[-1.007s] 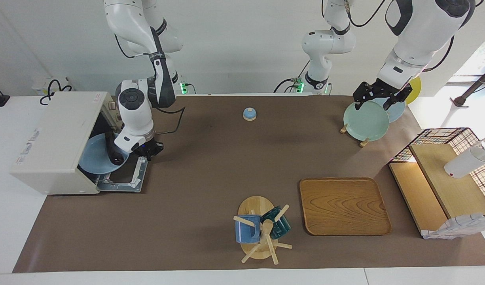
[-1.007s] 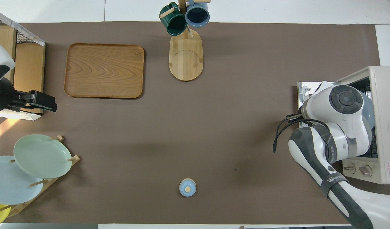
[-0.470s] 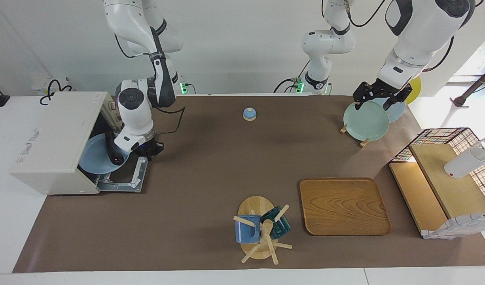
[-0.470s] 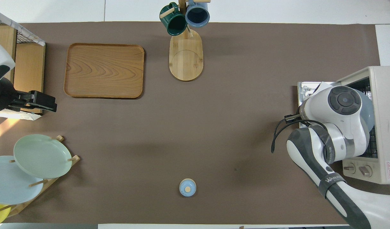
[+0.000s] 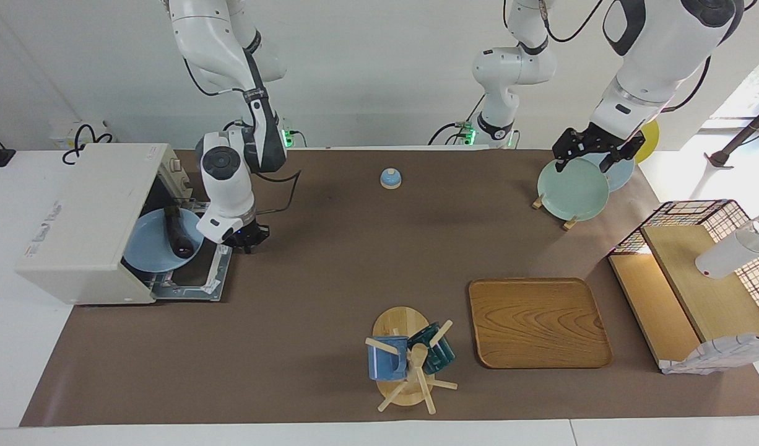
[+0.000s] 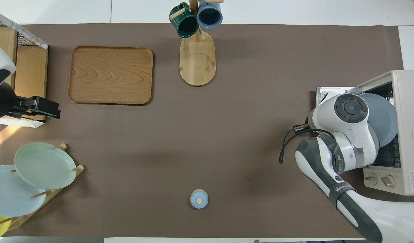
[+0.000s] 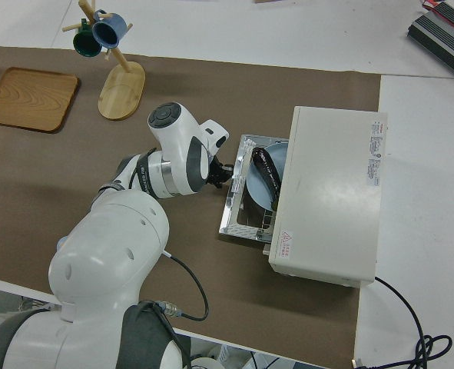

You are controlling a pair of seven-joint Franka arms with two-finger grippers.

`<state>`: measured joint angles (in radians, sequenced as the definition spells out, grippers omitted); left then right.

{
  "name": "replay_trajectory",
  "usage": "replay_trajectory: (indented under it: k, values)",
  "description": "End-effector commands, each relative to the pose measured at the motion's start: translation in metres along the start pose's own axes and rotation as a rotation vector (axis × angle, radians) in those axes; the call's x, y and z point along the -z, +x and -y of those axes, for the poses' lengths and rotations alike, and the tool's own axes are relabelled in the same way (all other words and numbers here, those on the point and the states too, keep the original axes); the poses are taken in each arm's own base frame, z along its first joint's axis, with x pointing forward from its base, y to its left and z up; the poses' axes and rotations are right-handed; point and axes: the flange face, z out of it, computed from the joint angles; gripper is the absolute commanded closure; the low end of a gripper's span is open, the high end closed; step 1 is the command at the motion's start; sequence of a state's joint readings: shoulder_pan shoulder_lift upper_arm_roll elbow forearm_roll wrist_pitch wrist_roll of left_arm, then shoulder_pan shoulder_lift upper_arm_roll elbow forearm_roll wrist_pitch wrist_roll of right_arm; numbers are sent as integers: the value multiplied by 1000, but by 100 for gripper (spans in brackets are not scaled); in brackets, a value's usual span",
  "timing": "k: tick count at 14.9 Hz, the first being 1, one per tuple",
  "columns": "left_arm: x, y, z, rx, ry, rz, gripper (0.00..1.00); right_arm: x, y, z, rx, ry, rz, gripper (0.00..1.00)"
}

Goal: Put eggplant into oven
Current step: 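Push the oven door shut with the right gripper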

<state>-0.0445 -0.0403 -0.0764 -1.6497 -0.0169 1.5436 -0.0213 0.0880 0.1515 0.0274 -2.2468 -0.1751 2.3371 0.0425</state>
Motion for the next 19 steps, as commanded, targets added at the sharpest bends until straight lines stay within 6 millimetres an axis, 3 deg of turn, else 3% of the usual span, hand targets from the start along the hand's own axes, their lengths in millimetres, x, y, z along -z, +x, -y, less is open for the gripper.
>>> replay_trajectory:
  k: [1, 7, 11, 14, 16, 19]
  values:
    - [1, -6, 3, -1, 23, 1, 0, -1, -2, -3, -5, 1, -10, 100]
    - [1, -6, 3, -1, 23, 1, 0, -3, -5, -20, 116, -123, 42, 100]
    - [0, -5, 4, -1, 23, 4, 0, 31, 10, -30, 192, -236, 93, 100]
    - [1, -6, 3, -1, 23, 1, 0, 83, 23, -66, 276, -244, 136, 100]
    - [0, -5, 4, -1, 23, 4, 0, 104, 10, -112, 268, -225, 160, 100]
    - [1, -5, 4, 1, 23, 3, 0, 101, -10, -158, 229, -179, 192, 100]
